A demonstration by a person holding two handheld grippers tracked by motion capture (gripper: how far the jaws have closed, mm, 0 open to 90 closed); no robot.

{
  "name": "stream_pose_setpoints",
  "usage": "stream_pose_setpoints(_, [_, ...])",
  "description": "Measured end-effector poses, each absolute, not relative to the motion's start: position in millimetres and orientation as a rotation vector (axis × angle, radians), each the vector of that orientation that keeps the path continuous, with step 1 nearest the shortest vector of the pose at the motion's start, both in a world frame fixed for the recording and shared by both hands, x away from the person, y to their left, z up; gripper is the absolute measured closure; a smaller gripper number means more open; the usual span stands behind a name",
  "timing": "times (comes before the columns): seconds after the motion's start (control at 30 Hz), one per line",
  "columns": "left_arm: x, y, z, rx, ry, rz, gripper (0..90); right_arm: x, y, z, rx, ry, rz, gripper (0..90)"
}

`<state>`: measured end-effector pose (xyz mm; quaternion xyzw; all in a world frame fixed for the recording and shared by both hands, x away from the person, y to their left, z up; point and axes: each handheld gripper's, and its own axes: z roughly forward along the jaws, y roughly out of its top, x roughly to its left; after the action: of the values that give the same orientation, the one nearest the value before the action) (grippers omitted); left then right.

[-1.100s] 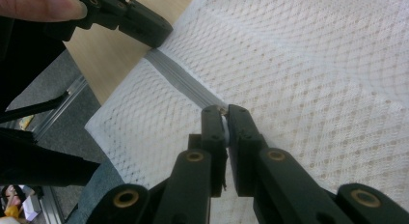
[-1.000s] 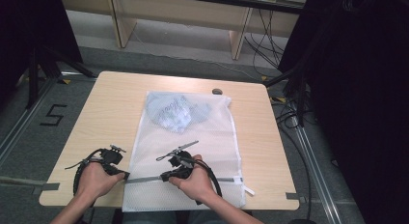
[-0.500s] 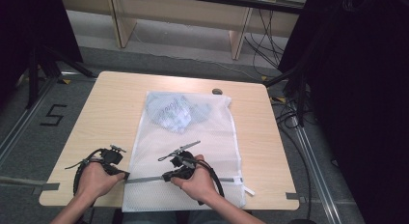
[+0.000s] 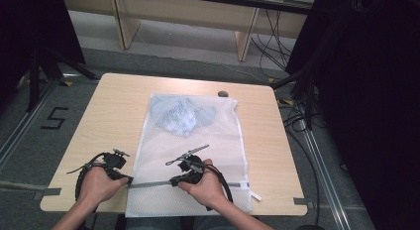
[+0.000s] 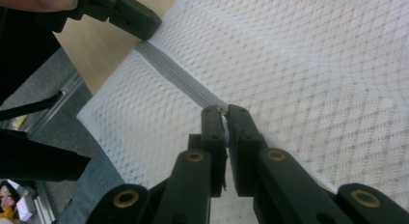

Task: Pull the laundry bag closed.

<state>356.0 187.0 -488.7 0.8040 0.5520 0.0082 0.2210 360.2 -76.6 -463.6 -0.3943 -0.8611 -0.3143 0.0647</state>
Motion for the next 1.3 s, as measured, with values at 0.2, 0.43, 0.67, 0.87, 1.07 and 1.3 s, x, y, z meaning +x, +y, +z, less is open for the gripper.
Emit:
stream_pose_setpoints(0.2, [355.6, 185.4, -489.6, 2.191, 1.546, 0.033, 90.0, 360.2, -80.0, -463.4, -1.19, -2.603, -0.948, 87.1])
stream_pose_setpoints(0.43, [355.9, 186.3, -489.2, 2.205, 1.531, 0.028, 90.0, 359.7, -83.7, -462.5, -1.221, -2.595, -0.928, 87.0])
stream_pose_setpoints(0.67, [355.8, 185.3, -489.6, 2.189, 1.547, 0.033, 90.0, 359.8, -86.6, -461.7, -1.208, -2.595, -0.952, 87.1])
stream_pose_setpoints(0.87, [355.8, 184.9, -489.4, 2.191, 1.548, 0.031, 90.0, 360.7, -92.0, -462.5, -1.213, -2.589, -0.953, 87.1])
stream_pose_setpoints(1.07, [355.7, 184.6, -489.3, 2.198, 1.544, 0.035, 90.0, 360.2, -97.0, -461.4, -1.238, -2.586, -0.95, 87.1])
stream_pose_setpoints(1.3, [356.1, 184.4, -489.2, 2.195, 1.549, 0.03, 90.0, 360.5, -99.3, -461.1, -1.254, -2.573, -0.945, 87.1])
